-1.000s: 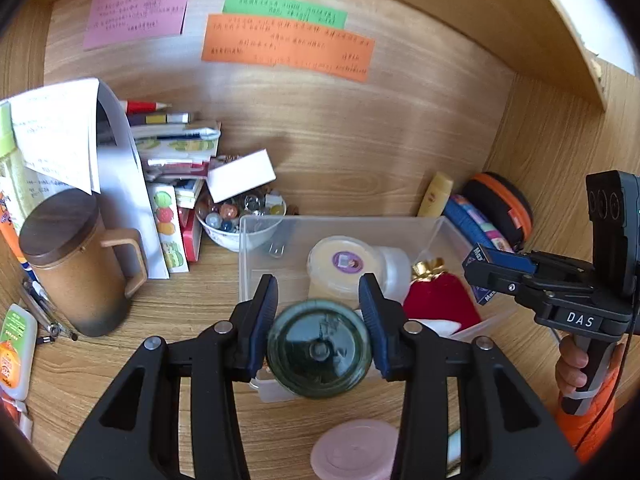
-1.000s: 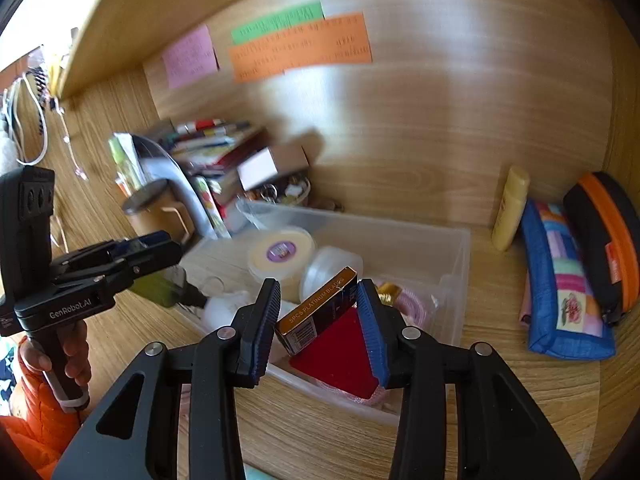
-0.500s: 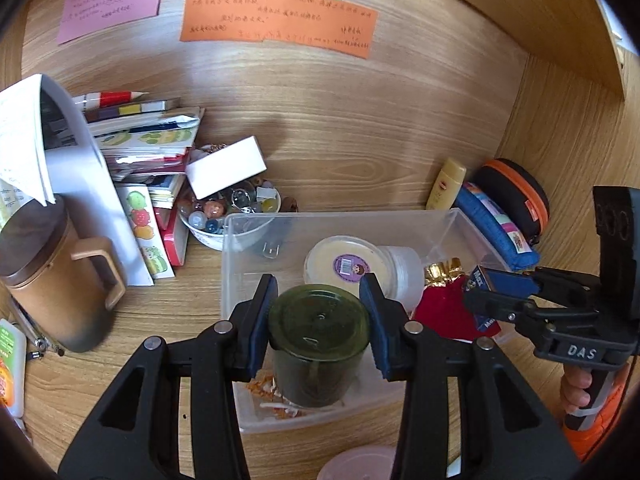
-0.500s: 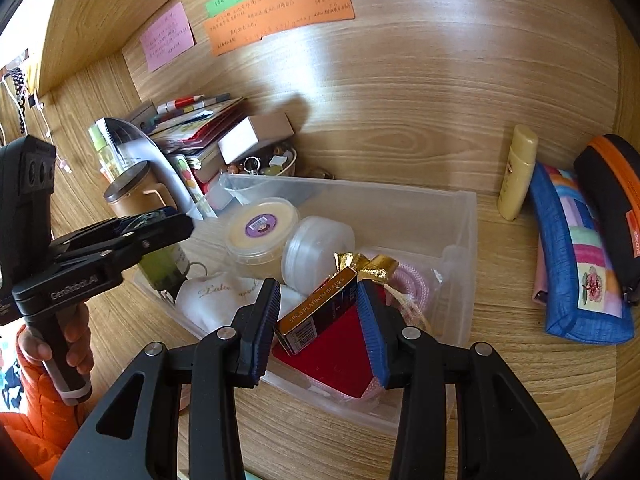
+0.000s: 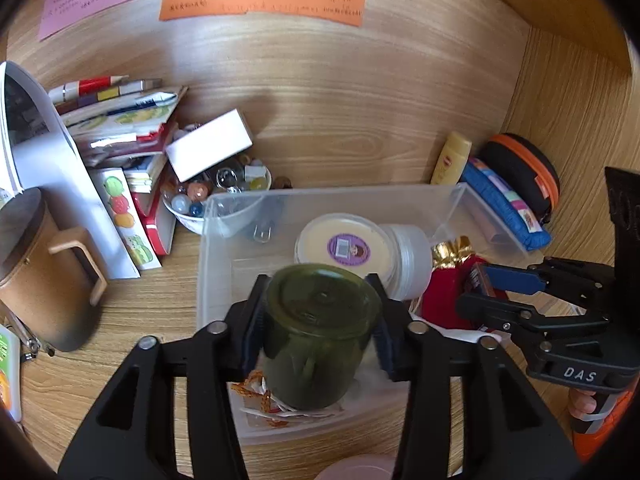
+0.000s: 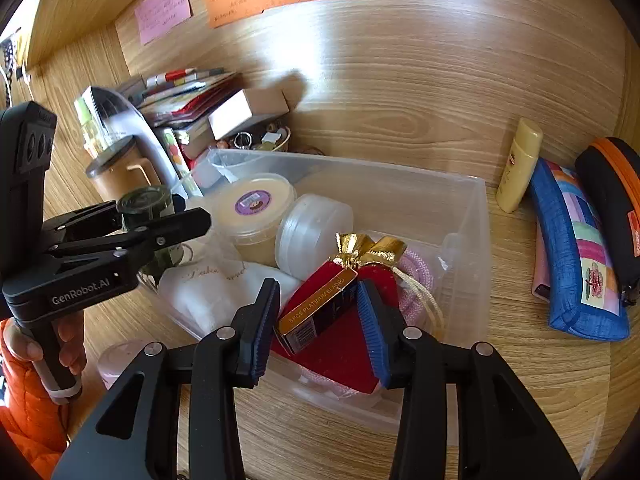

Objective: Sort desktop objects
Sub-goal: 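Lower the gold box and green bottle into the clear box and open both grippers, then withdraw both grippers and move toward the pink round box and light blue tube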

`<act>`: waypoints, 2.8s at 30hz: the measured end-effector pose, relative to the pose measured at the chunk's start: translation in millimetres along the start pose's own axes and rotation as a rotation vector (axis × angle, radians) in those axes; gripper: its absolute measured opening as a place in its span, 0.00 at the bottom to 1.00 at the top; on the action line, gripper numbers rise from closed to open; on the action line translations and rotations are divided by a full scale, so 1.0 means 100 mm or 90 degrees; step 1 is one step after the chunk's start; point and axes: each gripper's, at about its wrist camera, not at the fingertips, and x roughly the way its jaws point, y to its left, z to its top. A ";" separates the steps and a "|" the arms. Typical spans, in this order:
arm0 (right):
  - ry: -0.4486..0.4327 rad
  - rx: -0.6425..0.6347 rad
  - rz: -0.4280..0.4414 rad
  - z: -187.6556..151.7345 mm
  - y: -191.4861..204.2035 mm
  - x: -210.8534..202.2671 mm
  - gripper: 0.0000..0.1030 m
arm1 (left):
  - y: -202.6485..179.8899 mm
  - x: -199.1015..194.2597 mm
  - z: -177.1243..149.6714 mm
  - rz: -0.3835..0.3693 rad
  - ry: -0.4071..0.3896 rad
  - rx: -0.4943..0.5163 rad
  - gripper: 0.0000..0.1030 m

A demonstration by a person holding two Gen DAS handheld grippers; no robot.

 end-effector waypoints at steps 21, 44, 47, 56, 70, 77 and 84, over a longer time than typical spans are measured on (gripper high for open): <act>-0.067 -0.054 -0.073 -0.02 0.11 -0.17 0.75 | -0.16 -0.36 0.03 0.027 -0.058 0.027 0.78; -0.094 -0.092 -0.128 -0.03 0.31 -0.49 0.89 | 0.12 -1.02 -0.30 0.079 -0.116 -0.006 0.92; -0.101 -0.100 -0.145 -0.08 0.36 -0.56 0.92 | 0.18 -1.05 -0.38 0.075 -0.112 -0.016 0.92; -0.077 -0.097 -0.192 -0.39 0.48 -0.59 0.92 | 0.20 -0.98 -0.64 0.039 -0.068 -0.024 0.93; 0.024 -0.054 -0.166 -0.89 0.52 -0.37 0.92 | 0.01 -0.74 -1.00 -0.018 0.005 -0.024 0.93; 0.077 -0.030 -0.112 -1.00 0.52 -0.24 0.92 | -0.05 -0.62 -1.08 -0.036 0.031 -0.029 0.93; 0.100 -0.024 -0.094 -1.03 0.52 -0.18 0.92 | -0.10 -0.46 -1.13 -0.033 0.069 -0.030 0.93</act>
